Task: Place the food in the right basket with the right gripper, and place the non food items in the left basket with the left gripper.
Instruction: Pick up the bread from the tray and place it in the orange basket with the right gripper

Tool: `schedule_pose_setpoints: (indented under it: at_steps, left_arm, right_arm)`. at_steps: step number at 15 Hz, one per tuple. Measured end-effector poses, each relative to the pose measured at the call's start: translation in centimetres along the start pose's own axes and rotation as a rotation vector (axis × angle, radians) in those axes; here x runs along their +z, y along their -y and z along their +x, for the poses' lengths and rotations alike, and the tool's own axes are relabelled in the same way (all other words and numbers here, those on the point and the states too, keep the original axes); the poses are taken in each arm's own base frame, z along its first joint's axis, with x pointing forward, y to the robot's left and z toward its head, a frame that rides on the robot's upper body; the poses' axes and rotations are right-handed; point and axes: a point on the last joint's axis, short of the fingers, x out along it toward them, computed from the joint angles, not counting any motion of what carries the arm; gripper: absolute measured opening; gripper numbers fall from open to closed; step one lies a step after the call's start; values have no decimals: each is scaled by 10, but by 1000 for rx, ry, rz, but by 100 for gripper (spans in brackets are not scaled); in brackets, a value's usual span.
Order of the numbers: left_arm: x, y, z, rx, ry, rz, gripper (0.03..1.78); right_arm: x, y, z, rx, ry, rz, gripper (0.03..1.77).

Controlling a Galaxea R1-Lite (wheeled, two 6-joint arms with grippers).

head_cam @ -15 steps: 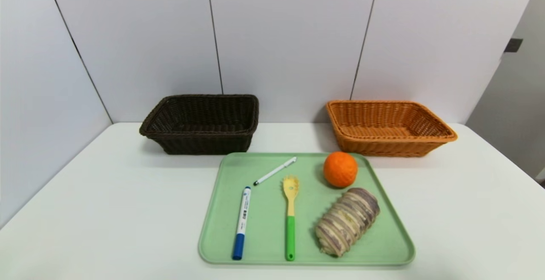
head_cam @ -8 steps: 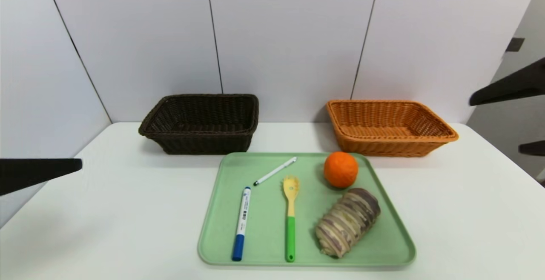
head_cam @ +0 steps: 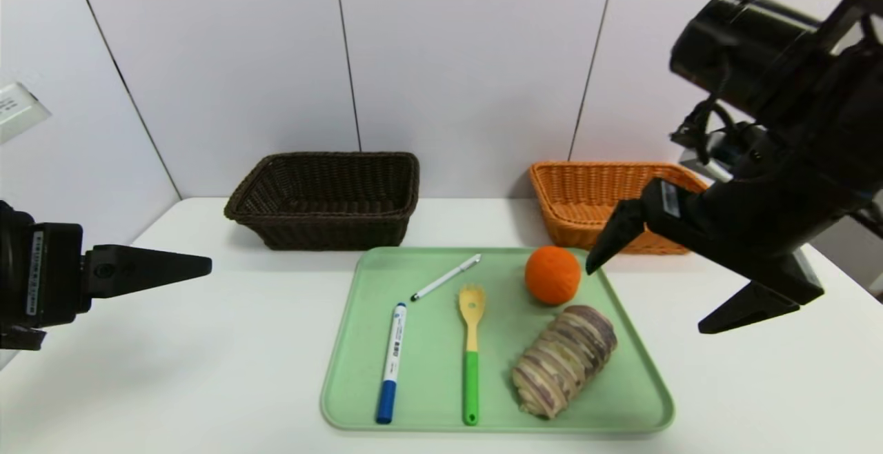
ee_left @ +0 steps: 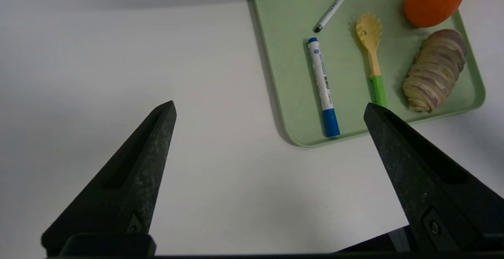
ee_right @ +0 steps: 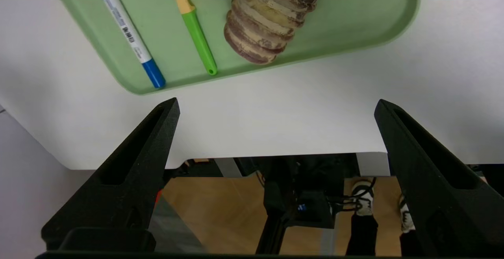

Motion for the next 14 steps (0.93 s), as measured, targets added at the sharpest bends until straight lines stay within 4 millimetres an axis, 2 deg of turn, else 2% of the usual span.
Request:
schedule_pose_setpoints:
  at_steps: [5, 8, 11, 14]
  left_arm:
    - [4, 0, 29, -1, 60, -21, 169]
    - [6, 0, 45, -2, 34, -58, 169]
    - [6, 2, 56, -7, -1, -108, 169]
    - [8, 4, 60, -15, -10, -111, 169]
  right_arm:
    - [22, -18, 61, -120, -108, 42, 171]
    - [31, -24, 95, -180, -172, 71, 171]
    - [39, -28, 121, -197, -217, 119, 171]
    - [43, -28, 135, -211, -255, 146, 171]
